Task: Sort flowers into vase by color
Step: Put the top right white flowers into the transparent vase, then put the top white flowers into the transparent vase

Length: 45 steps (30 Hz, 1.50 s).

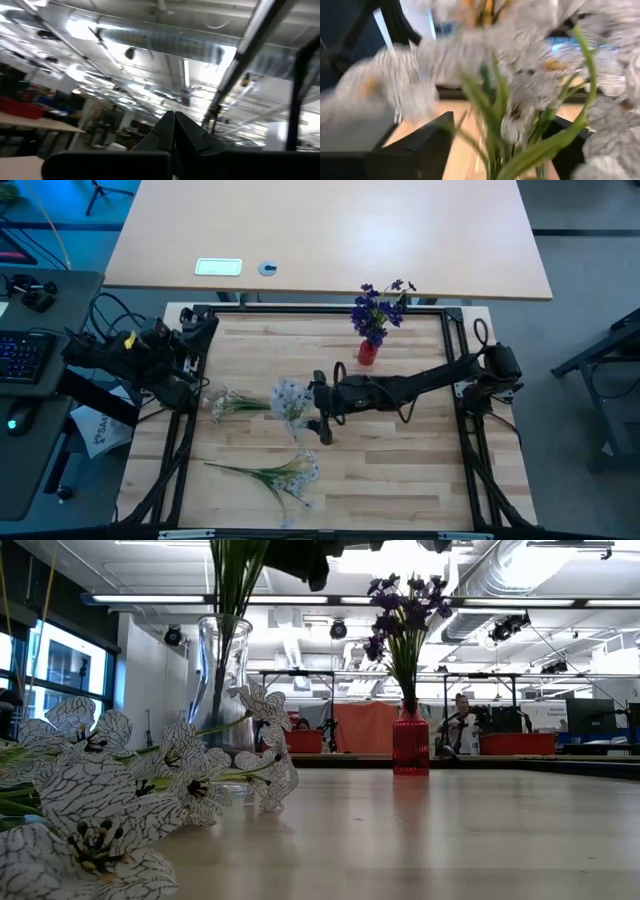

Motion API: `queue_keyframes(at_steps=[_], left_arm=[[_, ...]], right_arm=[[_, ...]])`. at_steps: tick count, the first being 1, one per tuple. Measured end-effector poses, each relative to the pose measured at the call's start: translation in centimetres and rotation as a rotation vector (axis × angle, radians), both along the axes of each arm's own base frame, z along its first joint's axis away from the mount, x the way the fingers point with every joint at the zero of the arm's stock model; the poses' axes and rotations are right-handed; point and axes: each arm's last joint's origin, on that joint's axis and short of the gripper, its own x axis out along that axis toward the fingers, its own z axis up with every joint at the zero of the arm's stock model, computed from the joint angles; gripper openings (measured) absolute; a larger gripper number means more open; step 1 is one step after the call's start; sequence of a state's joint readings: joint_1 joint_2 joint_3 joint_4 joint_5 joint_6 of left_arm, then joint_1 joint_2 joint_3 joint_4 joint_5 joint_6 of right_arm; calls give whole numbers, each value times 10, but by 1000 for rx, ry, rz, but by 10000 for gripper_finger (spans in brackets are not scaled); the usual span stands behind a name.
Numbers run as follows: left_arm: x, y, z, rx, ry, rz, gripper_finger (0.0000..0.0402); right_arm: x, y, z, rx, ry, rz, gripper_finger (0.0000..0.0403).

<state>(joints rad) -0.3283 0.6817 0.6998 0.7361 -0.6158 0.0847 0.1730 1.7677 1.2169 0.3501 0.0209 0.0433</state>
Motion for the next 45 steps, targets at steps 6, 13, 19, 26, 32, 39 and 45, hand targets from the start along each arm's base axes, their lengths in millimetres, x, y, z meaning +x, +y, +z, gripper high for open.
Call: queue_keyframes(at_steps=[6,13,19,26,32,39,45], left_arm=[[-4,4,-2,-40,65,109,0],[4,3,-17,-73,238,178,3],[8,-1,-52,-199,508,242,35],[13,-9,-107,-356,871,61,91],[39,-11,-159,-393,1391,16,130],[74,-5,-203,-126,1808,-179,169],[94,10,-231,28,1962,-282,179]], right_arm=[[-14,-7,25,-92,154,11,321],[-49,-24,44,-121,374,-14,323],[-90,-32,56,-126,568,-51,323],[-143,-41,80,-115,671,-181,323],[-171,-49,98,-122,612,-370,323],[-173,-51,101,-129,584,-404,323],[-169,-50,98,-89,594,-429,323]])
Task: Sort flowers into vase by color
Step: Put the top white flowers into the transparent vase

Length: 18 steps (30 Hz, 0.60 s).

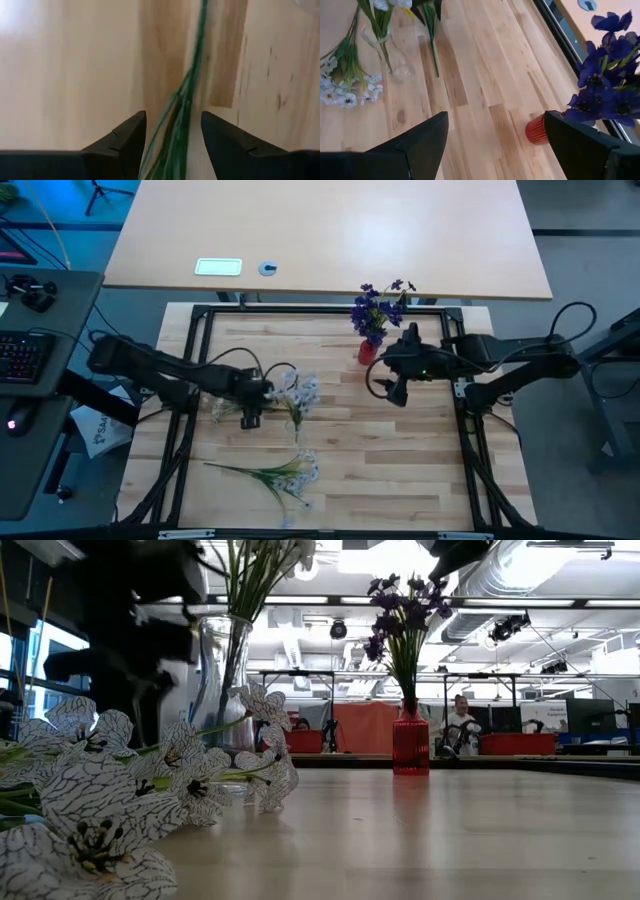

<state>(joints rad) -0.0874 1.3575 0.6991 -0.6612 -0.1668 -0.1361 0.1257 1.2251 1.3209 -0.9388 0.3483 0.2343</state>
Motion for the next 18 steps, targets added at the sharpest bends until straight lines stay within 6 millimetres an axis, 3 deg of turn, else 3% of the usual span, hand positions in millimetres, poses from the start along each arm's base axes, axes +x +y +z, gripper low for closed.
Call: queue_keyframes(at_steps=[10,18], left_arm=[[14,17,-18,-101,18,-57,180],[18,16,-34,-164,104,-88,179]], right_arm=[[1,1,-1,34,-1,-18,323],[1,1,-1,29,0,-13,323]])
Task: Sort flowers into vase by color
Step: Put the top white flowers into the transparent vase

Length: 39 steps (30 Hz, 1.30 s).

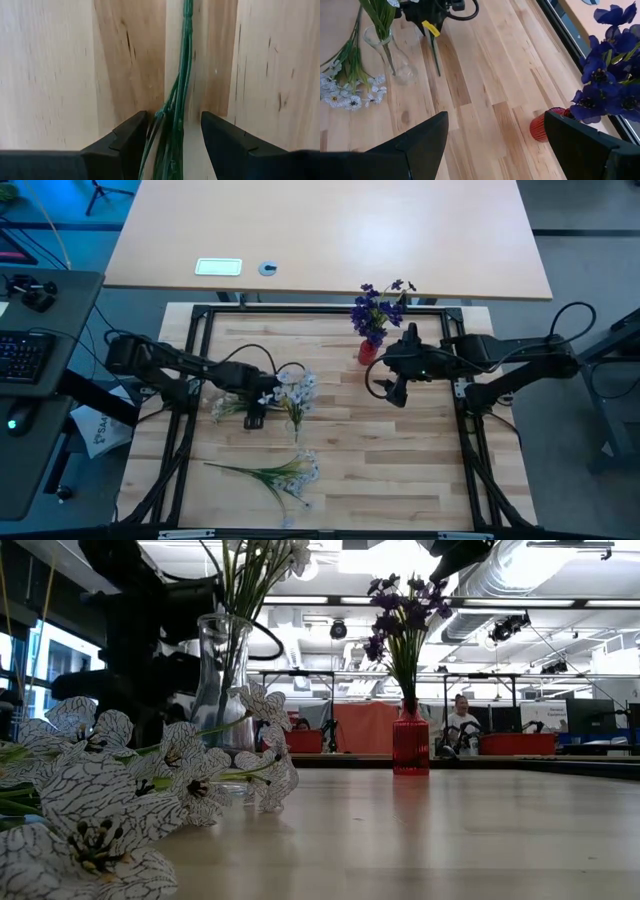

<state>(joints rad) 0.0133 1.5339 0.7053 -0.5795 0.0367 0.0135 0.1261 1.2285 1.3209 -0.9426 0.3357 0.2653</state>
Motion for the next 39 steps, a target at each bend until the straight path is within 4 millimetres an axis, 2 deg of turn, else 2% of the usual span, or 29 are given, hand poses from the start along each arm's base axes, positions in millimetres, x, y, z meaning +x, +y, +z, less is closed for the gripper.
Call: queue_keyframes(at_steps=[4,6,9,11,14,16,22,24,27,31,36,39], left_arm=[[-1,-4,-6,46,52,-13,153],[-3,-5,-5,56,61,-21,111],[-11,-2,5,60,93,1,26],[-25,6,15,90,150,63,13],[-26,17,45,166,14,167,6],[-41,23,60,210,7,235,3],[-64,42,118,395,-239,524,2],[-67,47,141,403,-358,612,1],[-69,52,176,308,-523,699,1],[-60,52,229,80,-775,720,1],[-47,50,291,-202,-1075,673,0],[-40,51,321,-303,-1209,666,0]], right_arm=[[0,0,0,3,-1,-2,323],[0,0,0,0,1,-1,323],[0,0,0,-9,2,-3,323],[0,0,0,-20,2,0,323],[1,-1,1,-40,-3,9,323],[2,0,2,-46,-15,15,323],[5,0,5,-55,-63,24,323],[8,0,8,-49,-110,23,323],[17,1,19,-32,-253,19,323],[28,3,39,-32,-480,49,323],[41,6,58,-227,-662,190,323],[52,7,59,-333,-693,225,323]])
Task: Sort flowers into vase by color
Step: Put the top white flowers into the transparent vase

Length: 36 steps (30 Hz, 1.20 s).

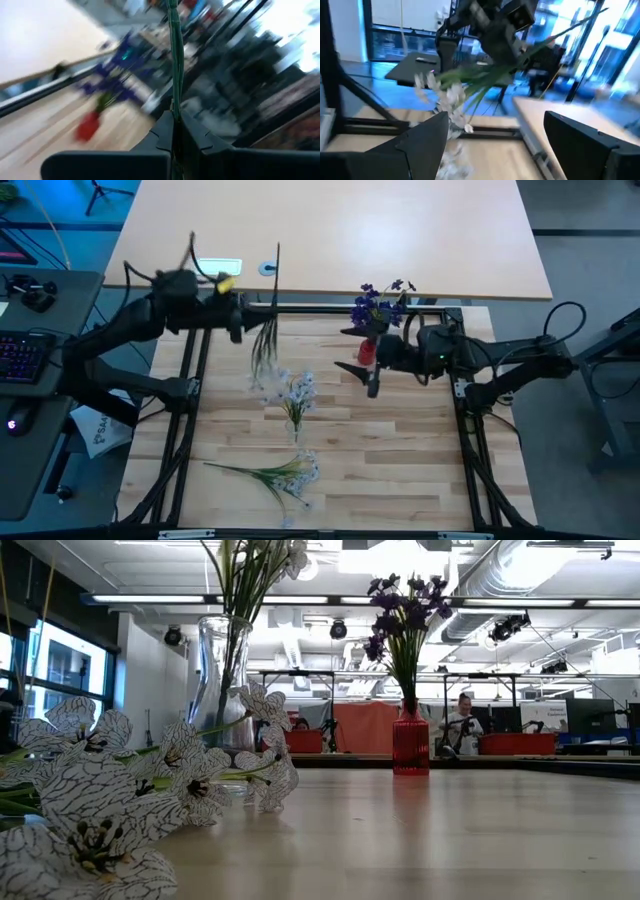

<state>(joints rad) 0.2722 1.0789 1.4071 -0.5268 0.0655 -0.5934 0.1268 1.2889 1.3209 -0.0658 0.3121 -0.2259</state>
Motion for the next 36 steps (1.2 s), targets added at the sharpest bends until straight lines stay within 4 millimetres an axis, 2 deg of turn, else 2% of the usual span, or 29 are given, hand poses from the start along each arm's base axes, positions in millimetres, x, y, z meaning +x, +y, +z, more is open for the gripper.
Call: queue_keyframes(at_steps=[6,10,15,20,24,29,36], left_arm=[[17,4,35,-172,-164,-12,0],[29,4,43,-356,-191,-99,0],[53,0,31,-578,-137,-129,0],[82,-4,15,-612,-81,-144,0],[99,-8,7,-655,-68,-180,0],[108,-16,-1,-666,-17,-198,0],[107,-19,-3,-661,2,-179,0]], right_arm=[[15,6,-4,-256,12,-116,323],[19,10,-1,-427,5,-225,323],[23,12,6,-651,7,-341,323],[32,14,-1,-831,93,-366,320],[40,15,-10,-932,165,-373,302],[48,19,-19,-997,248,-415,267],[50,19,-20,-1037,265,-415,215]])
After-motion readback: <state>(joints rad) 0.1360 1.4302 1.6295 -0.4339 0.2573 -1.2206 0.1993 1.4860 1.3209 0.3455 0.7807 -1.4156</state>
